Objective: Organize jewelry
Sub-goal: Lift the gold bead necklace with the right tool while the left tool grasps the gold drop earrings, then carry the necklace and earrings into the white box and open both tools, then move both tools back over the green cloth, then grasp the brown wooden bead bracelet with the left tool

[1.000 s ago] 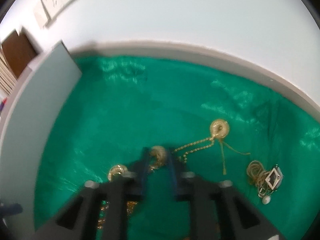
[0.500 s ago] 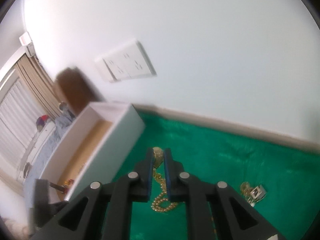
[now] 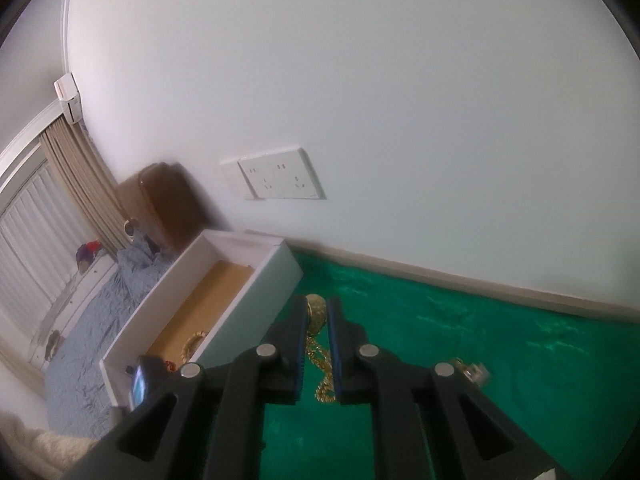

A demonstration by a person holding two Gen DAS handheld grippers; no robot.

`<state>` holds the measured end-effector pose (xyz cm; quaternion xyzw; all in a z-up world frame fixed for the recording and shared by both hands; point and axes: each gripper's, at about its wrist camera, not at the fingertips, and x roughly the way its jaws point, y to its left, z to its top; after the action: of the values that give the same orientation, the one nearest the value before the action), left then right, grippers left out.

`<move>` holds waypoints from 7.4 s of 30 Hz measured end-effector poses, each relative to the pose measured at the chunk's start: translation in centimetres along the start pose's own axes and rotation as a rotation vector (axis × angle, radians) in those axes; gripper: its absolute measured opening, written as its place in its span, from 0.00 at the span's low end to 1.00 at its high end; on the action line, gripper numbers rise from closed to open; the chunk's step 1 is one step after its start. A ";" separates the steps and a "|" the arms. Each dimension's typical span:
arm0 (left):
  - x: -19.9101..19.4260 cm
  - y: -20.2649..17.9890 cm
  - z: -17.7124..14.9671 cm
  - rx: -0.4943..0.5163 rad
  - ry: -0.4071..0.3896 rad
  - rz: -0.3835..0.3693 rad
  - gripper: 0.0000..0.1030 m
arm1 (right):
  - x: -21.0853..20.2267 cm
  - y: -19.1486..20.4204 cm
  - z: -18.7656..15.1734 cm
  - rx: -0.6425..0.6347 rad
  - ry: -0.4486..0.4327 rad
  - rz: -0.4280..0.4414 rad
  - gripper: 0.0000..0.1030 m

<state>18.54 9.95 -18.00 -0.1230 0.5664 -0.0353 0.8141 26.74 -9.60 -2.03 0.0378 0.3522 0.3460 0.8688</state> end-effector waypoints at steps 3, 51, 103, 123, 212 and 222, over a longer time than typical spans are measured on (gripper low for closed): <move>0.4 -1.0 1.2 0.014 0.000 -0.015 0.87 | -2.1 -0.6 -0.9 0.010 -0.004 -0.023 0.10; -20.8 -1.6 5.2 -0.054 -0.268 -0.169 0.05 | -8.0 2.5 -0.7 -0.036 0.002 0.050 0.10; -14.8 19.3 -4.1 -0.556 -0.222 0.324 0.74 | 23.6 24.8 1.3 -0.519 0.375 0.248 0.48; -15.2 12.7 -3.5 -0.401 -0.259 0.394 0.79 | 12.8 19.9 -4.4 -0.487 0.293 0.155 0.64; 12.5 -12.5 6.9 0.298 0.058 0.060 0.09 | -2.0 -11.6 -15.8 0.024 0.289 -0.358 0.64; 9.8 -6.7 4.2 0.152 0.083 0.055 0.09 | 8.3 -14.3 -9.3 -0.057 0.324 -0.248 0.47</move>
<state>26.51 2.21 -23.90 -0.0437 0.5985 -0.0611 0.7976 33.25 -16.84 -18.29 -0.0868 0.4794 0.2477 0.8374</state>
